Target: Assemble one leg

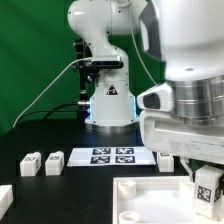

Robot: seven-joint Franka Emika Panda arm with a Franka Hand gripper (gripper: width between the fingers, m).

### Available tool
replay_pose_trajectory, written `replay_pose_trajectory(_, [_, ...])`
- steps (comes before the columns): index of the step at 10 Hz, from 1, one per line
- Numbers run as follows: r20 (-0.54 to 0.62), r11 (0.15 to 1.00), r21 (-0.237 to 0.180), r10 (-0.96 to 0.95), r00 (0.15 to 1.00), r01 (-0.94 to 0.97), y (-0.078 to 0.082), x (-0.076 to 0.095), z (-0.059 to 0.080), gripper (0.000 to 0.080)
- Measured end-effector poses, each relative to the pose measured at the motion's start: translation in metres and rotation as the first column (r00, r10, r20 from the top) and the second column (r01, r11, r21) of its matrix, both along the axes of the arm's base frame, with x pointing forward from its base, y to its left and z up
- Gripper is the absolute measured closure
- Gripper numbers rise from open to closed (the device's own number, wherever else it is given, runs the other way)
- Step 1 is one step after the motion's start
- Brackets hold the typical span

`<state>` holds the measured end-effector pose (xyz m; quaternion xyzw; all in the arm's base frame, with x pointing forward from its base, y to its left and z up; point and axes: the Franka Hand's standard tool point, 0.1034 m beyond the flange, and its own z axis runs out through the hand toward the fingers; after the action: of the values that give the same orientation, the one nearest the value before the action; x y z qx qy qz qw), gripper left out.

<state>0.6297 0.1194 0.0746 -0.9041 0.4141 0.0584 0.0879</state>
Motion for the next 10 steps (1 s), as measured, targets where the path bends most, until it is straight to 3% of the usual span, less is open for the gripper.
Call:
replay_pose_trajectory(3, [-0.036, 0.863, 0.089, -0.496, 0.868, 0.497, -0.0018, -0.0013, -0.0042, 0.0501])
replay_pose_trajectory(4, [-0.068, 0.814, 0.081, -0.572, 0.818, 0.576, 0.0032, -0.003, -0.0062, 0.0501])
replay_pose_trajectory(6, [-0.063, 0.827, 0.082, -0.553, 0.831, 0.557, 0.0032, -0.0031, -0.0062, 0.0474])
replay_pose_trajectory(8, [-0.051, 0.85, 0.085, -0.518, 0.854, 0.52, 0.0035, -0.0032, -0.0064, 0.0204])
replay_pose_trajectory(10, [-0.021, 0.972, 0.062, -0.226, 0.974, 0.227, 0.0013, -0.0057, -0.0018, 0.0162])
